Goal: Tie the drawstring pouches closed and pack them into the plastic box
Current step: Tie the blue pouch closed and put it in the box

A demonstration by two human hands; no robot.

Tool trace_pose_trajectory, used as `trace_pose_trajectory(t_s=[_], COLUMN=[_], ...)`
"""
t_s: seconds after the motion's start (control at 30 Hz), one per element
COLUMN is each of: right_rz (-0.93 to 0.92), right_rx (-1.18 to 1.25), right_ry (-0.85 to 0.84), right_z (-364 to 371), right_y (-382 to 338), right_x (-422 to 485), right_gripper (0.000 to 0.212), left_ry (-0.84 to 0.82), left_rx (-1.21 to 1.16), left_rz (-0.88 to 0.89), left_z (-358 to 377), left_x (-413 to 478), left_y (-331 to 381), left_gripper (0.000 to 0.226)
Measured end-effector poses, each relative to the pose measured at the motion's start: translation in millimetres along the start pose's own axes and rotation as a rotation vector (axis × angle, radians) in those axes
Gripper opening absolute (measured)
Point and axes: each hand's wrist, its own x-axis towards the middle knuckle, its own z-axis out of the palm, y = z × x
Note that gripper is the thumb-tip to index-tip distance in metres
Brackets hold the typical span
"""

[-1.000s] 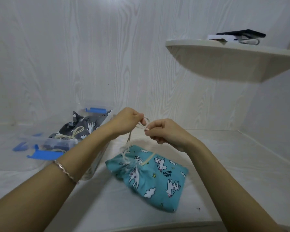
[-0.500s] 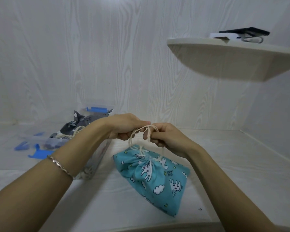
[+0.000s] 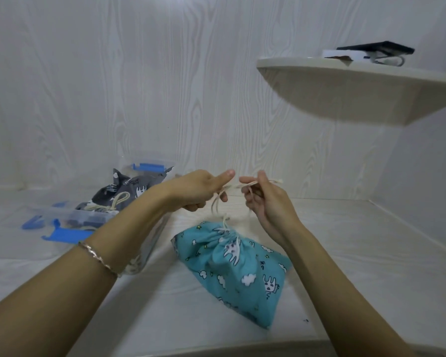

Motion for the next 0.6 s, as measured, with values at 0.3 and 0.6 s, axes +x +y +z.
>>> trace_pose_trajectory(t_s=[0.3,0.6], right_rz=[0.238,0.257], right_rx=[0.624,-1.13], right_ry=[0.008,-0.158], right_z=[-17,-22], right_y=[2,-3], right_x=[2,7], right_gripper=[0.049,0.036], left_ry=[-0.135,-0.141], left_rx=[-1.465,-0.866], left_rz=[0.066,-0.22], left_z=[-18,-24], left_x=[0,-13], left_y=[-11,-1], left_gripper=[0.047,0.042])
